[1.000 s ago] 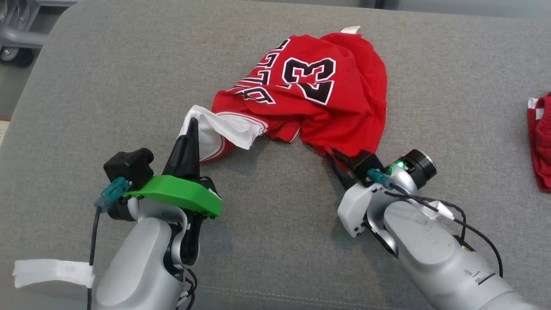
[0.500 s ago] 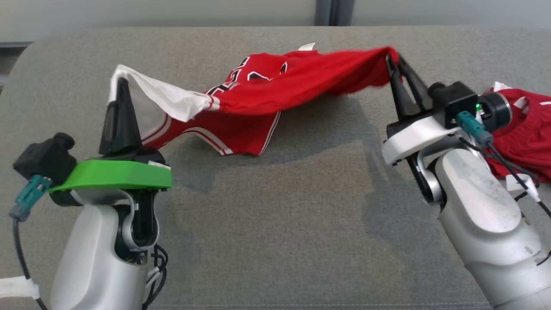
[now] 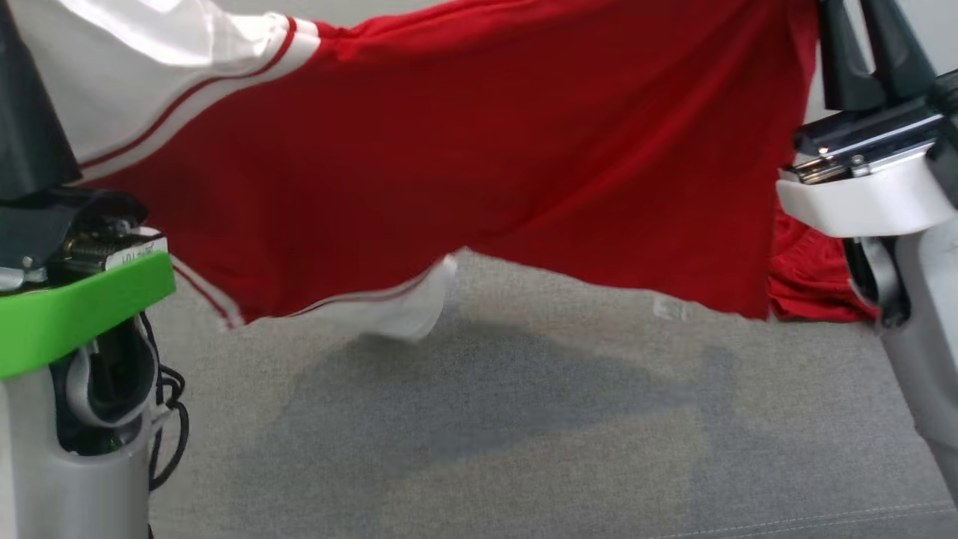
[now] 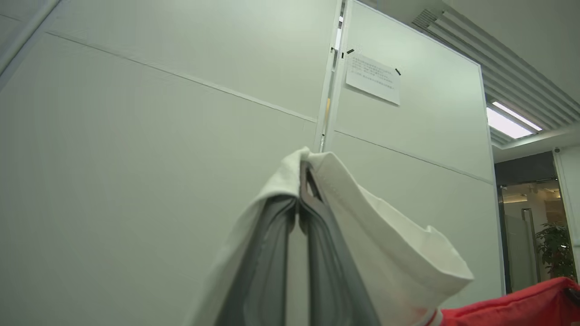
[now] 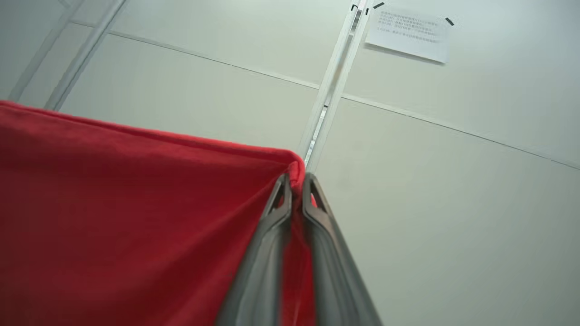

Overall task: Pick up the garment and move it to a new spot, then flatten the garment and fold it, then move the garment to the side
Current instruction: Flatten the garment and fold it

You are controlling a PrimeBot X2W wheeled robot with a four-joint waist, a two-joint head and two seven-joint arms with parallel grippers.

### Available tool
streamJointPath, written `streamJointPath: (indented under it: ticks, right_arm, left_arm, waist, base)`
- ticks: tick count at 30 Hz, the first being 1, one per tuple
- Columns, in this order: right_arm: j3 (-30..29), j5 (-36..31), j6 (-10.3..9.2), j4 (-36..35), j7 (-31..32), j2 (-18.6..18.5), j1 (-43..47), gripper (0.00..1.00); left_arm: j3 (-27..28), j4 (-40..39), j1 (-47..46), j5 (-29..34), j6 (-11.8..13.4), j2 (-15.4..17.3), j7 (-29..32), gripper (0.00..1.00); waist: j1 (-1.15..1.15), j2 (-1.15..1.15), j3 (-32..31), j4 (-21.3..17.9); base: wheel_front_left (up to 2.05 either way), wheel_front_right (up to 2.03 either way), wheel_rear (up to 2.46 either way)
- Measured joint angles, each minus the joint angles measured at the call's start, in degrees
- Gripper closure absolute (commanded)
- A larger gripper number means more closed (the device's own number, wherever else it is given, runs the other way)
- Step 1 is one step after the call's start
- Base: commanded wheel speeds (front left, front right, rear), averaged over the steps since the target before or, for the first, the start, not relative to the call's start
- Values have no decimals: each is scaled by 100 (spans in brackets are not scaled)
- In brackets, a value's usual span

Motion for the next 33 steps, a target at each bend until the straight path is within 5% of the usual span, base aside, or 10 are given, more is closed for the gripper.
streamJointPath:
  ticks: [7, 16, 18, 21, 24, 33]
  right_arm:
    - [-383, 198, 88, -530, -12, -506, 114, 100]
    - [777, 485, 1344, 1507, 1204, -647, -37, 100]
    - [772, 153, 1258, 1848, 1271, -612, -731, 100]
    - [5, 46, 924, 1749, 1099, -490, -2135, 100]
    - [-55, 35, 928, 1601, 1015, -589, -2938, 100]
    - [886, 446, 1272, 2964, 1223, -422, -1121, 100]
  left_arm:
    - [-563, -522, -494, 238, -152, 399, 359, 100]
    - [-762, 1967, -506, -19, 67, 544, 1758, 100]
    - [-617, 2446, -771, 144, 149, 598, 1775, 100]
    - [-447, 2426, -1931, 276, 210, 491, 1666, 100]
    - [-412, 2068, -2835, 237, 209, 328, 1619, 100]
    - [-822, 2608, -744, -218, 208, 19, 1879, 100]
  waist:
    - [0, 0, -384, -166]
    - [0, 0, -300, -58]
    - [0, 0, -258, -41]
    - [0, 0, -260, -2]
    - [0, 0, -219, 44]
    - [0, 0, -3, 99]
  base:
    - [0, 0, 0]
    - [0, 0, 0]
    - [0, 0, 0]
    - [0, 0, 0]
    - [0, 0, 0]
    - [0, 0, 0]
